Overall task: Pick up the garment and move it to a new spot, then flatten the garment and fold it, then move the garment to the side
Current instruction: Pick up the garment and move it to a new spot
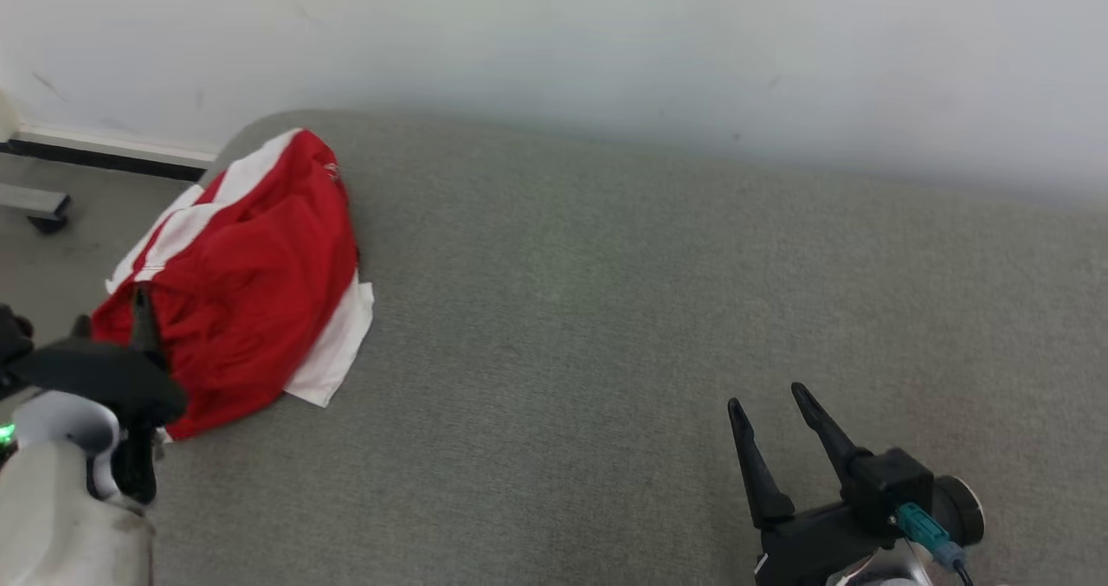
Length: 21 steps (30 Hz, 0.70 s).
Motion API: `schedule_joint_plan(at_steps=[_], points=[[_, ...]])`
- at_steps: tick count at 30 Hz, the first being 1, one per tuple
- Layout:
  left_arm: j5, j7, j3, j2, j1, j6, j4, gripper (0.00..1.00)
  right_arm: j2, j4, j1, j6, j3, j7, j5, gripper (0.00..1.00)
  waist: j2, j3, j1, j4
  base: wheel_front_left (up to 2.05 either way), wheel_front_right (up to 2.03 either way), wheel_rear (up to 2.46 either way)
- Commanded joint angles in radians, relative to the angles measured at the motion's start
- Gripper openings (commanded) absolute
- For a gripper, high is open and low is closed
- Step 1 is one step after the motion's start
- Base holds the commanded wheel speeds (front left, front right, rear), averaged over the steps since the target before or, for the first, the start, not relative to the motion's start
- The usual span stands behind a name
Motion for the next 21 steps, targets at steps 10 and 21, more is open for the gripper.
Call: schedule_joint_plan(at_steps=[10, 21], points=[[-0.097, 0.081, 0.071, 0.052, -0.178, 0.032, 0.117, 1.00, -0.009, -0.144, -0.015, 0.001, 0.008, 0.067, -0.070, 1.00, -0.0001, 0.251, -0.0001, -0.219, 0.00, 0.00, 0.00], [-0.045, 0.183, 0.018, 0.117, -0.227, 0.076, 0.177, 0.57, -0.015, -0.225, -0.017, 0.001, 0.023, 0.100, -0.070, 1.00, -0.0001, 0.320, -0.0001, -0.261, 0.00, 0.00, 0.00]])
